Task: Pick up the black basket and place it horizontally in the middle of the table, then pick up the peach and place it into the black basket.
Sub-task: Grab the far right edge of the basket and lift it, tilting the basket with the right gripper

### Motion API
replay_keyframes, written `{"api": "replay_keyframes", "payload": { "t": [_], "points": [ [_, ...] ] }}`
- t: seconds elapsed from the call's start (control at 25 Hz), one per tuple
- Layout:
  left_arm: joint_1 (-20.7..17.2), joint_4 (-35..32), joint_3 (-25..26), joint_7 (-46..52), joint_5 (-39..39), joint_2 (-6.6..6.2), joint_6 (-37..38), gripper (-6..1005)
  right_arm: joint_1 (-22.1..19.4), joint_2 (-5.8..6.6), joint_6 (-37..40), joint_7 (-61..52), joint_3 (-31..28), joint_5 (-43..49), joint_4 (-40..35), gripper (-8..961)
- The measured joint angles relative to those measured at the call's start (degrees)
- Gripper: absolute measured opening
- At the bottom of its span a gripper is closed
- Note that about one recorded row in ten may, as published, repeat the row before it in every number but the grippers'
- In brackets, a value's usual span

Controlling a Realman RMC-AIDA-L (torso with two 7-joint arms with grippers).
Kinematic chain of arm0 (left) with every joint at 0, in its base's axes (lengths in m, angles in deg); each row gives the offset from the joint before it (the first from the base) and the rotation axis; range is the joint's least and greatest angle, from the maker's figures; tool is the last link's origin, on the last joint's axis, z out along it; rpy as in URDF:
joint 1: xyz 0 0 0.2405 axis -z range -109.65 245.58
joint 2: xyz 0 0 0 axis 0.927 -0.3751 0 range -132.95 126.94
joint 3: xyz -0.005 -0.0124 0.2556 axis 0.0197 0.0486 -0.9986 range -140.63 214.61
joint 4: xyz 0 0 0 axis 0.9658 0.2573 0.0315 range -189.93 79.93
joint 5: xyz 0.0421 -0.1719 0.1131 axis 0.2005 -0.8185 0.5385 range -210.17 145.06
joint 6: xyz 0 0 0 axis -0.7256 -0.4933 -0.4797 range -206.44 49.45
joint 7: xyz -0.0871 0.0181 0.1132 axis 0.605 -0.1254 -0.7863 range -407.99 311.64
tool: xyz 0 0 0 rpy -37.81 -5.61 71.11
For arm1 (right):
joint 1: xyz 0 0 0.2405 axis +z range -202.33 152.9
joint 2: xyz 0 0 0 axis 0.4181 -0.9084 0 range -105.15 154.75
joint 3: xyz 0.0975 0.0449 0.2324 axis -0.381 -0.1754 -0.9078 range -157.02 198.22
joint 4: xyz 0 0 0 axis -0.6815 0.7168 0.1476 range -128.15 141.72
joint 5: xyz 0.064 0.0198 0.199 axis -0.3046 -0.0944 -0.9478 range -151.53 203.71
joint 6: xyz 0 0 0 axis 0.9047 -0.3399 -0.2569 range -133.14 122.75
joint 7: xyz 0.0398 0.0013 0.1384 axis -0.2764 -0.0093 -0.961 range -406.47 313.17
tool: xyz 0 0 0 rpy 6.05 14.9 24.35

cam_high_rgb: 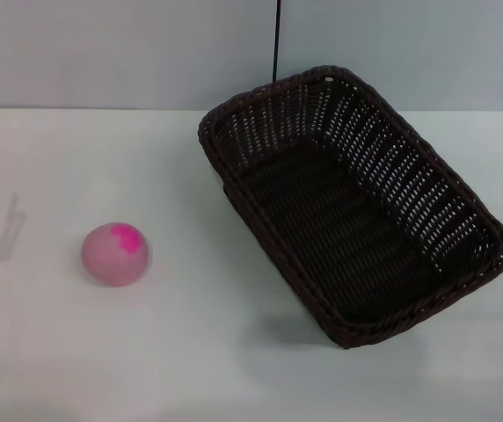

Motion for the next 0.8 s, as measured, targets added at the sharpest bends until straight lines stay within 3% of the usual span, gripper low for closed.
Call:
{"api": "replay_keyframes", "payload": {
  "t": [0.36,0.52,0.64,0.68,0.76,0.8],
  "points": [
    [0.33,-0.86,-3.07,1.63,0.43,-0.43,-0.02,841,-0.63,0.2,0.63,-0.27,0.93,0.4,-0.43,819],
    [0.21,-2.21,-3.18,4.35,0.37,-0.44,-0.24,841,-1.05,0.35,0.63,-5.59,4.41,0.96,-5.02,816],
    [0.23,-2.82,-2.95,5.5,0.16,-0.45,-0.41,841,-1.96,0.54,0.79,-12.8,9.0,1.44,-11.85,814],
    [0.31,-3.11,-2.92,5.57,0.16,-0.46,-0.44,840,-2.87,0.78,0.29,-20.26,11.54,3.24,-19.04,813],
    [0.45,-3.37,-2.92,5.58,0.17,-0.47,-0.48,840,-3.57,0.98,-0.96,-30.39,12.23,7.0,-28.32,812],
    [0.63,-3.5,-2.92,5.58,0.12,-0.44,-0.51,840,-3.57,0.98,-0.96,-30.39,12.23,7.0,-28.32,811]
  ]
}}
